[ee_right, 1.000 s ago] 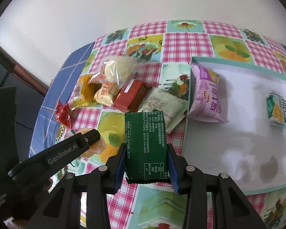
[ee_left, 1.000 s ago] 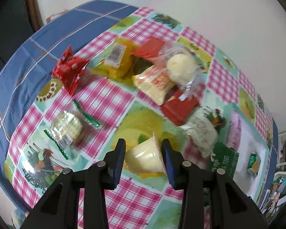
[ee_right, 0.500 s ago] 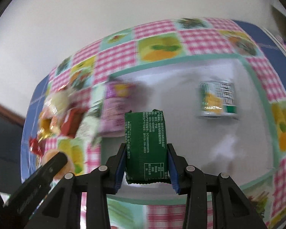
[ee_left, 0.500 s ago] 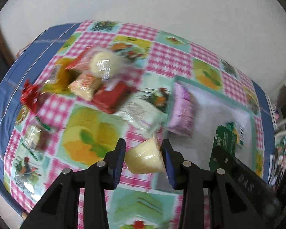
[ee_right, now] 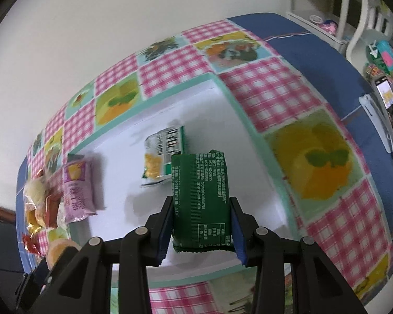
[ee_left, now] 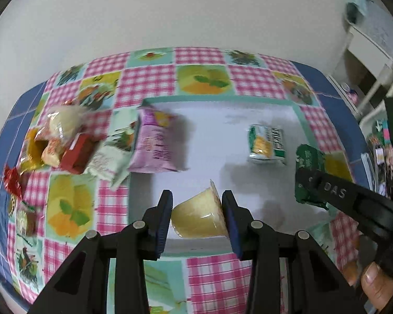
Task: Organize snacks
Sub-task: 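Carry the yellow cup and green pack over the white tray, then open both tools to set the cup and pack in the tray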
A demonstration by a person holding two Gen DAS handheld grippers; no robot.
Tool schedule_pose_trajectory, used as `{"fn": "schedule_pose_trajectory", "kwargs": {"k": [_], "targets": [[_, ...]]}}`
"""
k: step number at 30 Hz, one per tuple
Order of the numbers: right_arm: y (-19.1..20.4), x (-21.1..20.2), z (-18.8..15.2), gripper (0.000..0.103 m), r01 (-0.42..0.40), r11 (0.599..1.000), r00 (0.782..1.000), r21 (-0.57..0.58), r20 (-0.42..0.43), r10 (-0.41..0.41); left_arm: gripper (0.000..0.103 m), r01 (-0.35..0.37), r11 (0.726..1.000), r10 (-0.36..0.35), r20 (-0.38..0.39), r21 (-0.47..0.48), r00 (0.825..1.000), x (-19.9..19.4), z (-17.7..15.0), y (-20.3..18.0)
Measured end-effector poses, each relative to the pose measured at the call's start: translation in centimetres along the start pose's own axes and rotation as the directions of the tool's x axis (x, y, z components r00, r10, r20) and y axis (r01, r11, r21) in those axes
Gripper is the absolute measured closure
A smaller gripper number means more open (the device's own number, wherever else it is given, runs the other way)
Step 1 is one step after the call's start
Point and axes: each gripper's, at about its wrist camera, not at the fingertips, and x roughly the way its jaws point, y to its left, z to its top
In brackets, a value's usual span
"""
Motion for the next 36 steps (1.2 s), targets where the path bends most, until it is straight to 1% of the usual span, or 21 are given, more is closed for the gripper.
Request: {"fn": "schedule_pose_trajectory", "kwargs": {"k": [2, 7, 14, 17, 23, 24, 25, 28, 32, 35, 36], "targets": [[-0.2, 0.2, 0.0, 0.060, 0.003, 1.000, 1.000, 0.002, -0.005, -0.003, 0.063, 0.000, 1.000, 0.000, -0.005, 0.022, 1.000, 0.4, -0.1, -0.6], [0.3, 1.5, -0.5, 0.060, 0.004, 1.000, 0.999, -0.016, -0.046, -0.005, 0.063, -0.031, 0.998, 0.033, -0.030, 0.059, 0.999, 2.0, -0.4, -1.2], [0.6, 3.1, -1.2, 0.060, 0.021, 0.999, 0.995, -0.049, -0.098, -0.026, 0.063, -0.058, 0.997, 0.061, -0.071, 0.045, 0.996, 3.7, -0.4, -0.4], [0.9, 3.5, -1.4, 0.060, 0.021, 0.998, 0.993, -0.066, -0.118, -0.029, 0.063, -0.057, 0.997, 0.060, -0.084, 0.042, 0.995, 4.1, -0.4, -0.3], [1.6, 3.6, -1.5, 0.060, 0.033, 0.995, 0.992, -0.095, -0.119, -0.045, 0.062, -0.049, 0.998, 0.051, -0.081, 0.034, 0.995, 3.9, -0.2, -0.2], [1.7, 3.6, -1.4, 0.059, 0.033, 0.995, 0.992, -0.097, -0.117, -0.044, 0.059, -0.050, 0.998, 0.052, -0.080, 0.033, 0.995, 3.8, -0.2, -0.1], [1.8, 3.3, -1.3, 0.056, 0.032, 0.994, 0.993, -0.101, -0.110, -0.044, 0.051, -0.051, 0.998, 0.053, -0.079, 0.032, 0.996, 3.7, -0.1, -0.1], [2.1, 2.4, -1.1, 0.045, 0.019, 0.993, 0.996, -0.114, -0.083, -0.029, 0.043, -0.046, 0.999, 0.048, -0.071, 0.020, 0.996, 3.2, 0.1, 0.2], [2.9, 1.5, -1.1, 0.043, 0.014, 0.991, 0.998, -0.135, -0.054, -0.022, 0.037, -0.061, 0.998, 0.059, -0.061, -0.027, 0.996, 2.5, 0.5, 1.4], [3.7, 0.9, -1.2, 0.042, -0.014, 0.989, 0.999, -0.144, -0.047, 0.007, 0.036, -0.101, 0.992, 0.096, -0.061, -0.077, 0.993, 2.0, 0.6, 3.0], [4.1, 0.7, -1.3, 0.042, -0.017, 0.987, 0.999, -0.157, -0.042, 0.011, 0.036, -0.107, 0.988, 0.101, -0.059, -0.113, 0.993, 1.8, 0.7, 4.0]]}}
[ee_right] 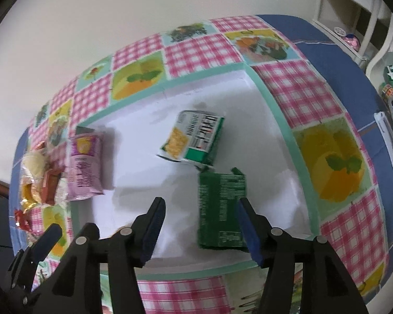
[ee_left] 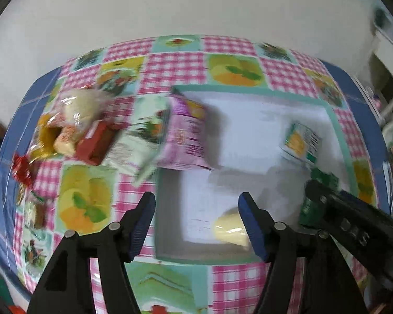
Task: Organize snacks
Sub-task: 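Open both tools to set the cup and pack in the tray, then move both open tools back over the snack pile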
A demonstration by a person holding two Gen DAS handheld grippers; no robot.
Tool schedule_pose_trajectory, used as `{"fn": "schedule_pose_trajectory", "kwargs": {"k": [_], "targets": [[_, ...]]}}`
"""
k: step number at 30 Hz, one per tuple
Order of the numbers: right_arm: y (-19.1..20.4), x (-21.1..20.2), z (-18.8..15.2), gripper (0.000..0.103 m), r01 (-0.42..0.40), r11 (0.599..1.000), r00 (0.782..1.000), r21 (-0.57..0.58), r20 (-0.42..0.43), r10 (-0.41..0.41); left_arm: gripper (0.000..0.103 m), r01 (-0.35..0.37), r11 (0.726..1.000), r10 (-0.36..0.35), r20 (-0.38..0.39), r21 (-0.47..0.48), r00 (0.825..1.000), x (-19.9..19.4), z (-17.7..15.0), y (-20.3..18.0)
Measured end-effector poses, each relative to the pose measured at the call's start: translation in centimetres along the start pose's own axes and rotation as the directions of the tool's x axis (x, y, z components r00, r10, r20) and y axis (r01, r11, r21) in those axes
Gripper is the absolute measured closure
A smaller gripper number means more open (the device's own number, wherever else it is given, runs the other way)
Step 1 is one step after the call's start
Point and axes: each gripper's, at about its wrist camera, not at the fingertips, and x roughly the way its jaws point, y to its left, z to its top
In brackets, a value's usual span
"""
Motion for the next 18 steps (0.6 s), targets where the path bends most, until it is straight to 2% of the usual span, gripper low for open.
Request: {"fn": "schedule_pose_trajectory", "kwargs": {"k": [6, 10, 15, 17, 18], "targets": [[1.2, -0.5, -0.4, 0.042, 0.010, 0.999, 1.000, -0.043, 0.013, -0.009, 0.035, -0.040, 0.985, 0.040, -0.002, -0.167, 0.999, -0.1, 0.9, 5.1], [2.6, -0.5, -0.8, 0.042, 0.000, 0.997, 1.000, -0.078, 0.008, 0.001, 0.031, -0.080, 0.969, 0.081, -0.008, -0.233, 0.997, -0.1, 1.1, 8.0], [4.5, -0.5, -1.4, 0.042, -0.018, 0.993, 1.000, -0.117, 0.006, 0.018, 0.029, -0.086, 0.950, 0.085, -0.017, -0.301, 0.996, 0.1, 1.1, 10.7], [5.1, -0.5, -1.6, 0.042, -0.021, 0.992, 1.000, -0.128, 0.004, 0.021, 0.025, -0.092, 0.944, 0.090, -0.020, -0.318, 0.996, 0.1, 1.0, 11.4], [5.5, -0.4, -1.7, 0.041, -0.020, 0.991, 1.000, -0.134, 0.002, 0.021, 0.019, -0.097, 0.942, 0.095, -0.021, -0.322, 0.995, 0.1, 0.9, 11.7]]}}
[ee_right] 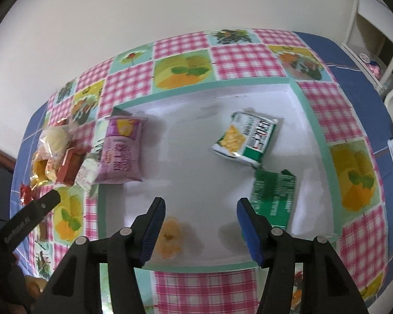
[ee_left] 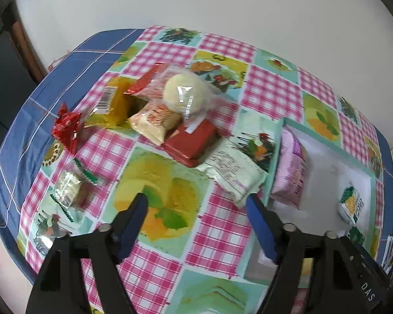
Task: Organize snacks
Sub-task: 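Move both open tools back over the snack pile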
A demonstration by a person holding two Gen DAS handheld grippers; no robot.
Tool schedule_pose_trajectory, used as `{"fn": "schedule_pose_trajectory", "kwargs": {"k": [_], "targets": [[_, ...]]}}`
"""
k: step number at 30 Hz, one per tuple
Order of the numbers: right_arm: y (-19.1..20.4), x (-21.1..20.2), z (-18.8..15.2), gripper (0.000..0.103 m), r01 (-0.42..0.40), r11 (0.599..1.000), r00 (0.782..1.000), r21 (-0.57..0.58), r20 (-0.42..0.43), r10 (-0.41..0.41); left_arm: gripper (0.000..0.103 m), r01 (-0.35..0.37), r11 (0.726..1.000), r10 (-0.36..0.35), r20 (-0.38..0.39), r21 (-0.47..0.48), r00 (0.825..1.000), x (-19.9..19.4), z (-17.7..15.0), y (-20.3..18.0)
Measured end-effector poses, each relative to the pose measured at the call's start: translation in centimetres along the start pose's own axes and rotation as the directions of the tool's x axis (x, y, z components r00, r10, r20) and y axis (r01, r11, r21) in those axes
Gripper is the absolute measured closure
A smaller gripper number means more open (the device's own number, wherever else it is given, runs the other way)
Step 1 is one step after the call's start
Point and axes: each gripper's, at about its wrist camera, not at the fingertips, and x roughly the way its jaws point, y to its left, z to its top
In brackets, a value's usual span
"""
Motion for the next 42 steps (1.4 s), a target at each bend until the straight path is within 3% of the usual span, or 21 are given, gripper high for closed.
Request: {"fn": "schedule_pose_trajectory", "kwargs": {"k": [2, 5, 10, 18, 25, 30, 42], "targets": [[0.5, 0.1, -0.1, 0.029, -0.002, 1.000, 1.000, -0.011, 0.000, 0.002, 0.011, -0.018, 1.000, 0.018, 0.002, -0.003, 1.000, 0.1, 0.0, 0.3], [1.3, 0.2, -0.1, 0.012, -0.008, 1.000, 1.000, -0.030, 0.005, 0.008, 0.007, -0.052, 0.999, 0.052, 0.004, -0.001, 0.999, 0.5, 0.1, 0.8], [2.5, 0.3, -0.3, 0.000, -0.010, 0.998, 1.000, -0.055, 0.016, 0.011, 0.003, -0.064, 0.998, 0.064, 0.012, -0.020, 0.998, 0.6, 0.3, 1.8], [5.3, 0.5, -0.7, 0.000, -0.054, 0.995, 0.998, -0.083, 0.036, 0.057, 0.003, -0.080, 0.995, 0.081, 0.018, -0.053, 0.997, 0.8, 0.8, 4.3], [9.0, 1.1, -1.2, 0.000, -0.113, 0.986, 0.993, -0.126, 0.027, 0.117, 0.002, -0.129, 0.984, 0.136, 0.044, -0.122, 0.990, 0.6, 1.5, 8.3], [12.1, 1.8, -1.7, 0.000, -0.163, 0.972, 0.987, -0.167, -0.016, 0.162, 0.002, -0.163, 0.965, 0.178, 0.058, -0.203, 0.982, 0.4, 2.3, 11.9], [16.6, 4.2, -3.0, 0.000, -0.218, 0.953, 0.975, -0.211, -0.084, 0.204, 0.002, -0.157, 0.921, 0.170, 0.003, -0.357, 0.985, 1.6, 2.5, 18.4]]}}
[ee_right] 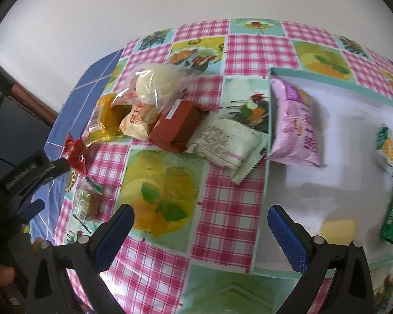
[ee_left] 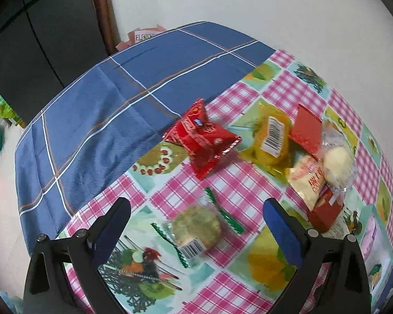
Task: Organize snacks
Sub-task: 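Move both open tools back over the snack pile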
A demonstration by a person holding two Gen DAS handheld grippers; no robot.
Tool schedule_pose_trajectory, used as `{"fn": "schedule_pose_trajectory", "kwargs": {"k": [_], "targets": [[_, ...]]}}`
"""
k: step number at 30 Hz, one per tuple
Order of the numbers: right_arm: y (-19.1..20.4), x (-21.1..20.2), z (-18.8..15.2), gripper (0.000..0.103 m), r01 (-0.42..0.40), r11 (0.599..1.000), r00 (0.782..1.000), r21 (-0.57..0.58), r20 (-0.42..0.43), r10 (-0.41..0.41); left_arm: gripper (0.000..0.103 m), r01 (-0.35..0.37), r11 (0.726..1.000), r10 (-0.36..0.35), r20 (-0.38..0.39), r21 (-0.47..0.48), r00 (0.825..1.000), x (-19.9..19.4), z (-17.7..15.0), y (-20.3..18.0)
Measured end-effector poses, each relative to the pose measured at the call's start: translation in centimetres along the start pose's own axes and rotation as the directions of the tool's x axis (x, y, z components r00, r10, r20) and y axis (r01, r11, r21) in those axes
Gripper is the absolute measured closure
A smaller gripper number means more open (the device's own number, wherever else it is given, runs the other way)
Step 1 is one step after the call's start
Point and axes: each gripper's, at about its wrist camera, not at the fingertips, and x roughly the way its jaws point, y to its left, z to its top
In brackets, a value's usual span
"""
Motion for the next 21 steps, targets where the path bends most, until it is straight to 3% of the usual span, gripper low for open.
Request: {"fn": "schedule_pose_trajectory", "kwargs": {"k": [6, 12, 16, 21], "targets": [[0.5, 0.6, 0.4, 0.000, 0.011, 1.000, 1.000, -0.019, 0.012, -0.011, 0.002, -0.009, 1.000, 0.009, -0.043, -0.004, 0.999, 1.5, 0.0, 0.7], [0.5, 0.2, 1.6, 0.001, 0.006, 0.999, 0.998, -0.035, 0.059, -0.004, 0.003, -0.004, 0.999, -0.003, -0.138, -0.050, 0.990, 4.2, -0.5, 1.6], [0.4, 0.1, 2.7, 0.010, -0.014, 0.998, 0.996, -0.059, 0.086, 0.019, 0.003, 0.011, 0.998, -0.020, -0.155, -0.059, 0.988, 5.3, -0.4, 1.8], [0.6, 0.4, 4.2, 0.021, -0.022, 0.994, 0.996, -0.111, 0.088, 0.032, 0.003, 0.015, 1.000, -0.015, -0.145, -0.004, 0.989, 5.9, -0.2, 0.9]]}}
